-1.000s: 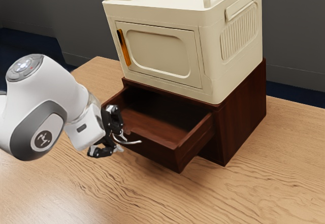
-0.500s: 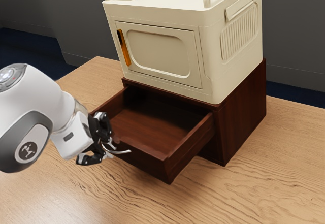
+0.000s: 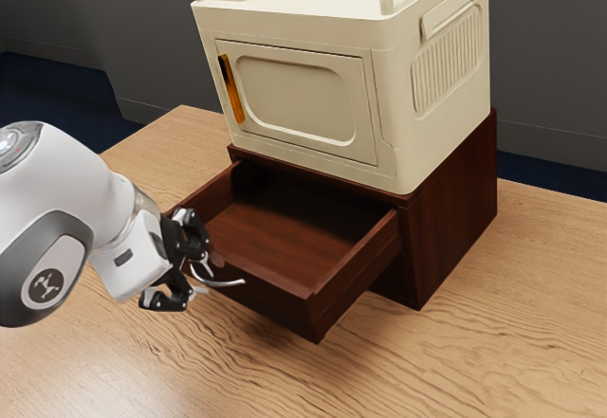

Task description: Pull the drawer handle with one arm to open the drawer

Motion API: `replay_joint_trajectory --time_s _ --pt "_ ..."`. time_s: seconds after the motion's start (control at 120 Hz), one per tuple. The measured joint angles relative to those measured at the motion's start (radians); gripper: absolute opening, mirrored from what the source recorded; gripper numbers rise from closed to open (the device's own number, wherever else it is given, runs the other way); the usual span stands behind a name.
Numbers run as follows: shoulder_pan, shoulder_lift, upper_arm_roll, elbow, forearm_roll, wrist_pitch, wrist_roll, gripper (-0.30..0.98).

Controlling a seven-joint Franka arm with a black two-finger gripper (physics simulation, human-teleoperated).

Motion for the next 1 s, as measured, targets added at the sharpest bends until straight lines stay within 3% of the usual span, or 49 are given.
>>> replay_joint_trajectory --time_s 0.192,0.283,0.667,1.0 --pt "0.0 -0.013 0.008 0.0 -0.001 -0.007 0.002 0.23" --pt "-0.002 -0.027 0.015 -0.001 -0.001 -0.012 0.003 0.24" --pt "-0.049 -0.109 0.018 0.001 -0.008 -0.037 -0.024 0.59" --pt "-0.048 -0.075 0.075 0.133 -0.003 -0.247 -0.418 0.67"
